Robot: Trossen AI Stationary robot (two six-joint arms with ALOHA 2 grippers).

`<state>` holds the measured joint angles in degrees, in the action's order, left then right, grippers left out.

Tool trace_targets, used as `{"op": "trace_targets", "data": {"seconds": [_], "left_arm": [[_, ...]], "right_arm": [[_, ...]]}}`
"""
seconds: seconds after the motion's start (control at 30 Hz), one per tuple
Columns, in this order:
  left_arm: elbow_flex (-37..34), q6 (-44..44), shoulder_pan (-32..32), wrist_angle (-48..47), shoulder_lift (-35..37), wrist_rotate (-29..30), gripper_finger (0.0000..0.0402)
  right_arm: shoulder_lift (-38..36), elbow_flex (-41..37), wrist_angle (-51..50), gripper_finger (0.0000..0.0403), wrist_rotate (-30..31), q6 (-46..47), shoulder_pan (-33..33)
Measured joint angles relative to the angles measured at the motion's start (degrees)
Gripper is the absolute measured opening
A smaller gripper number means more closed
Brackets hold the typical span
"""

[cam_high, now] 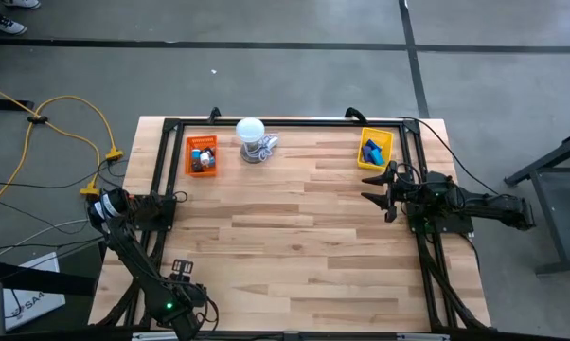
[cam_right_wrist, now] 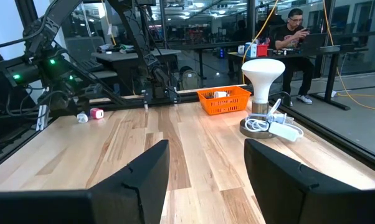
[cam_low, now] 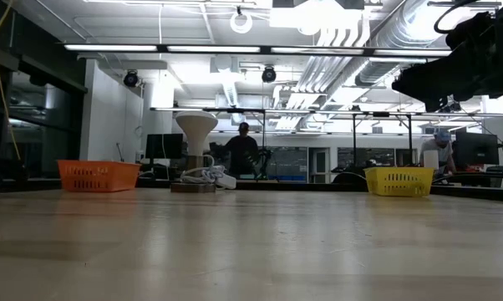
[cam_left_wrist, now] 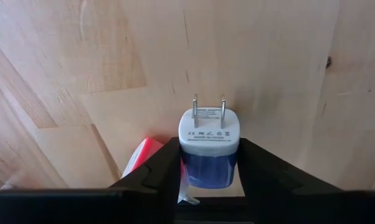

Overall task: Pick & Place Office items
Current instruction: Put the purple charger adapter into the orange basket

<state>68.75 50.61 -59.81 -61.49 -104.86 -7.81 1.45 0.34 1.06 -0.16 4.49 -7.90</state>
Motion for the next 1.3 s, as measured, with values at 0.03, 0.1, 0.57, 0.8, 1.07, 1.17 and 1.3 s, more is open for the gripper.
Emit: {"op": "trace_targets", "data": {"seconds": [0.03, 0.1, 0.57, 0.8, 1.07, 1.17, 1.3], "left_arm": [[0.0, 0.0, 0.0, 0.0, 0.0, 0.0, 0.0131], [0.0, 0.0, 0.0, 0.0, 0.0, 0.0, 0.0129], [0.0, -1.1, 0.0, 0.1, 0.0, 0.0, 0.0128], [0.1, -1.3, 0.0, 1.1, 0.2, -1.1, 0.0128], [0.1, -2.8, 0.0, 1.6, 2.6, 0.1, 0.0127], [0.1, -3.0, 0.2, 1.4, 4.0, 1.5, 0.0127], [0.2, -4.5, 1.0, 1.2, 5.8, 4.5, 0.0127]], "right_arm": [[0.0, 0.0, 0.0, 0.0195, 0.0, 0.0, 0.0], [0.0, 0.0, 0.0, 0.0195, 0.0, 0.0, 0.0], [0.0, 0.0, 0.0, 0.0195, 0.0, 0.0, 0.0], [0.0, 0.0, 0.0, 0.0195, 0.0, 0.0, 0.0], [0.0, 0.0, 0.0, 0.0195, 0.0, 0.0, 0.0], [0.0, 0.0, 0.0, 0.0195, 0.0, 0.0, 0.0], [0.0, 0.0, 0.0, 0.0195, 0.0, 0.0, 0.0]]}}
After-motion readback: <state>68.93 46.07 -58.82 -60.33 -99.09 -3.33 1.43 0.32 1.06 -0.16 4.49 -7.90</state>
